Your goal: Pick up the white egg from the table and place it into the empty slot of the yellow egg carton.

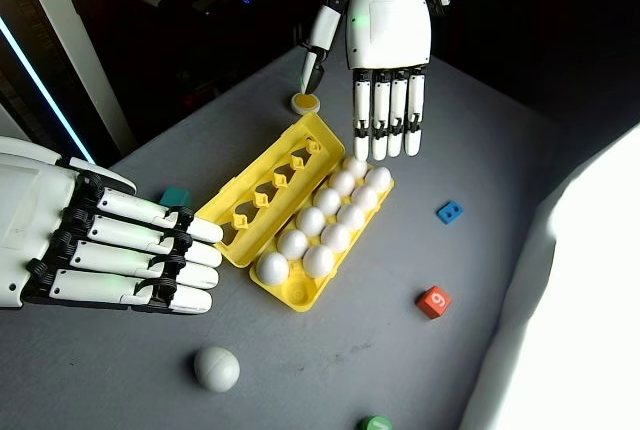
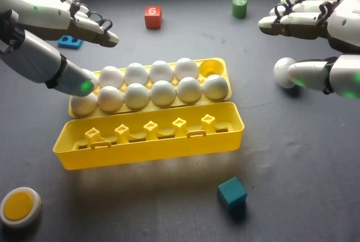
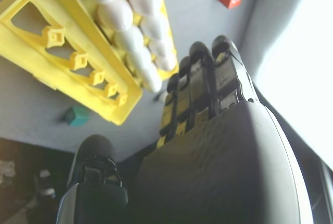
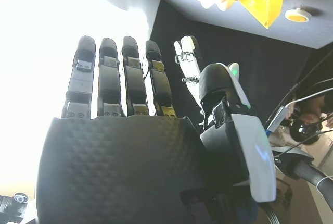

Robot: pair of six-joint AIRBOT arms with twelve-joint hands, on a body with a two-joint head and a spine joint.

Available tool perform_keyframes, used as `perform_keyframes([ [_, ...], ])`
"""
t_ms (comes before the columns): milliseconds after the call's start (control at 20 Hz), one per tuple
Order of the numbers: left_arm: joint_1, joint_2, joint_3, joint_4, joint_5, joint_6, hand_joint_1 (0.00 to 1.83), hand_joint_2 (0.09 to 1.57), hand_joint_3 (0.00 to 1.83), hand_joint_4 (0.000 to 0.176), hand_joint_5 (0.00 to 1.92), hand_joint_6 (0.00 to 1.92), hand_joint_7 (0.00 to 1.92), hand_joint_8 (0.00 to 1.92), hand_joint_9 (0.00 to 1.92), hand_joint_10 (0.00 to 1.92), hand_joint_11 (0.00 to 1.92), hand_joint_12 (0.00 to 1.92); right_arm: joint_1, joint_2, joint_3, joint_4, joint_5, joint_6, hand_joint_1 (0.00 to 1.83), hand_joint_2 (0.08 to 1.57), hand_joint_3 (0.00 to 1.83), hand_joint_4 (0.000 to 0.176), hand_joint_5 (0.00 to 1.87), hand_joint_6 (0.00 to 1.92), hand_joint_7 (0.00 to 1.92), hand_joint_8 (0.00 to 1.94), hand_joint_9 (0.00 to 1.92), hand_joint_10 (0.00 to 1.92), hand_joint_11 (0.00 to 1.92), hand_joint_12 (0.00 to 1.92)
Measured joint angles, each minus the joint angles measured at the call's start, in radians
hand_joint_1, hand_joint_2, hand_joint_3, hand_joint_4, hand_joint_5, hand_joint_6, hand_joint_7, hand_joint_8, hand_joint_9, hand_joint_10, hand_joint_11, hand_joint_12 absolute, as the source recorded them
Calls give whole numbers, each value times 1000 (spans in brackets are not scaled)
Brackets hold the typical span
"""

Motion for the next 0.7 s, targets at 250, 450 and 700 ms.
perform_keyframes([
  [250,-25,0,0,3,-15,0,0,1268,2,0,20,5,39,2,6,1,0,0,0,-2,0,0,5,-8,83,1185,2,0,94,1,67,1,9,1,1,6],
  [450,-26,0,-6,6,-21,0,0,1275,5,0,34,8,51,5,18,5,0,0,0,-20,40,0,8,-10,152,1156,0,0,116,9,64,2,23,6,1,0],
  [700,-13,0,-10,5,-26,0,0,1273,2,0,42,7,58,6,29,7,0,0,-33,-75,151,72,3,-18,185,791,0,71,138,18,0,0,0,0,0,0],
])
